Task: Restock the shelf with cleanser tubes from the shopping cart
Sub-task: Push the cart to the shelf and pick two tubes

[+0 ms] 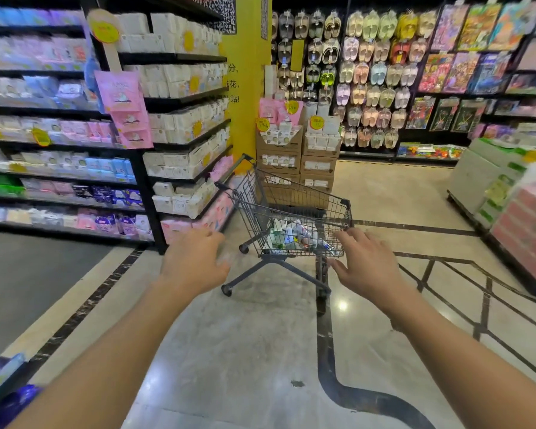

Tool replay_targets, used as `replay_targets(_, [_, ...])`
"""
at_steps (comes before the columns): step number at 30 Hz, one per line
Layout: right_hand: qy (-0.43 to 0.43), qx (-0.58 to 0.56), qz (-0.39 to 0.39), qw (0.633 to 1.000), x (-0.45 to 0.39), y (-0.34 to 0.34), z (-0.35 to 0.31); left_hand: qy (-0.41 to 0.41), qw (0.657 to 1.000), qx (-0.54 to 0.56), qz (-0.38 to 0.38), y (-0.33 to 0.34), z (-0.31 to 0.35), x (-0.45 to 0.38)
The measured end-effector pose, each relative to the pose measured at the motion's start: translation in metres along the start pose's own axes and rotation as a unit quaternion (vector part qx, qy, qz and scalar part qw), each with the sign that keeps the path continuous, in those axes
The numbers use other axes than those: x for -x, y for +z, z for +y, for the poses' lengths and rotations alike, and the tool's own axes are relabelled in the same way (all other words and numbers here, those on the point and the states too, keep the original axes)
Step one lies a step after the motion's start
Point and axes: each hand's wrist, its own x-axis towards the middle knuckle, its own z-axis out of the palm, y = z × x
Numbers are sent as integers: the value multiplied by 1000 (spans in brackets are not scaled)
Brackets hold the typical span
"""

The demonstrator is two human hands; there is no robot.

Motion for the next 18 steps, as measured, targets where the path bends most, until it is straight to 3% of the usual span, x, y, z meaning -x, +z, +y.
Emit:
replay_targets(8, [26, -11, 19, 999, -90, 23, 2, 29, 1000, 2, 4, 41, -5, -111])
replay_targets(14, [41, -29, -30, 998, -143, 50, 16, 36, 997, 69, -14, 64, 9, -176])
replay_targets(18, [52, -61, 0, 997, -183, 73, 31, 59, 993, 101, 15, 83, 23, -223])
